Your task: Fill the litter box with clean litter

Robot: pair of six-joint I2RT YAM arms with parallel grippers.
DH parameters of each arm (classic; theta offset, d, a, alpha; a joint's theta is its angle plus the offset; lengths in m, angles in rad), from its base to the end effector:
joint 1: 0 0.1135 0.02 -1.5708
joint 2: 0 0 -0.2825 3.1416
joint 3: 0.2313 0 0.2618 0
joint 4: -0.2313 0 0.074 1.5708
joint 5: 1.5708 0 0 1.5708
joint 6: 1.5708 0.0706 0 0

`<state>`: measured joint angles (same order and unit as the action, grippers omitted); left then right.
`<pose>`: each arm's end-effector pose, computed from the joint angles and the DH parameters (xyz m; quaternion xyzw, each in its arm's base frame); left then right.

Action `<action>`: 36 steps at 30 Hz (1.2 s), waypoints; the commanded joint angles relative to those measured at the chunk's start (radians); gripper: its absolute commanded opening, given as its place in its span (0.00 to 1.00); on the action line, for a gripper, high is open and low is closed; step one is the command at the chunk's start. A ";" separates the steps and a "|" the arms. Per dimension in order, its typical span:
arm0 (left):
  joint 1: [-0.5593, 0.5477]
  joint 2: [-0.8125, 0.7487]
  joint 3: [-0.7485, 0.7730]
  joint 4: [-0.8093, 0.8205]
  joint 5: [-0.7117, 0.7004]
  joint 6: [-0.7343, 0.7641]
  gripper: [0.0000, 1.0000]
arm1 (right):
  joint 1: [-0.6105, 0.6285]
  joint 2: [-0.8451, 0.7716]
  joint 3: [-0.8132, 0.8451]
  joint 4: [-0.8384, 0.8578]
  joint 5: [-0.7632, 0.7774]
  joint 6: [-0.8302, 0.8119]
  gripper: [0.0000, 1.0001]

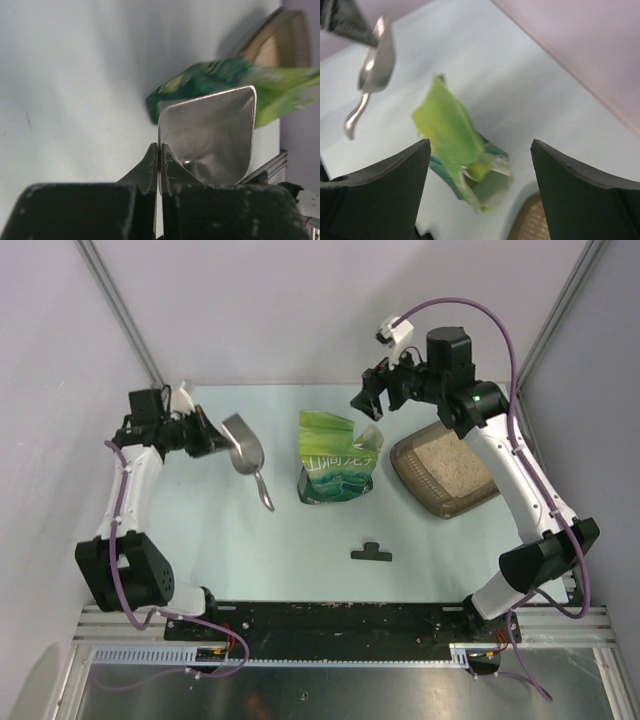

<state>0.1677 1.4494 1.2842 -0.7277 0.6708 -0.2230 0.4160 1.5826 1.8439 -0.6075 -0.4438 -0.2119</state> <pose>0.3308 0.0115 0.3105 -0.0655 0.8949 -0.3190 0.3053 0.3386 0.1827 0.4730 -0.3668 0.7202 0.2363 0.5394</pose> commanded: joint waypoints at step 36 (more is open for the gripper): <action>-0.031 0.002 0.333 0.442 0.145 -0.455 0.00 | 0.377 0.490 0.497 0.109 -0.036 0.190 0.67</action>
<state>0.1421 1.5021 1.6226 -0.3424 0.8143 -0.6323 0.7643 2.0495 2.2829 -0.5400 -0.5800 -0.0395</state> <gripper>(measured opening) 0.009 0.782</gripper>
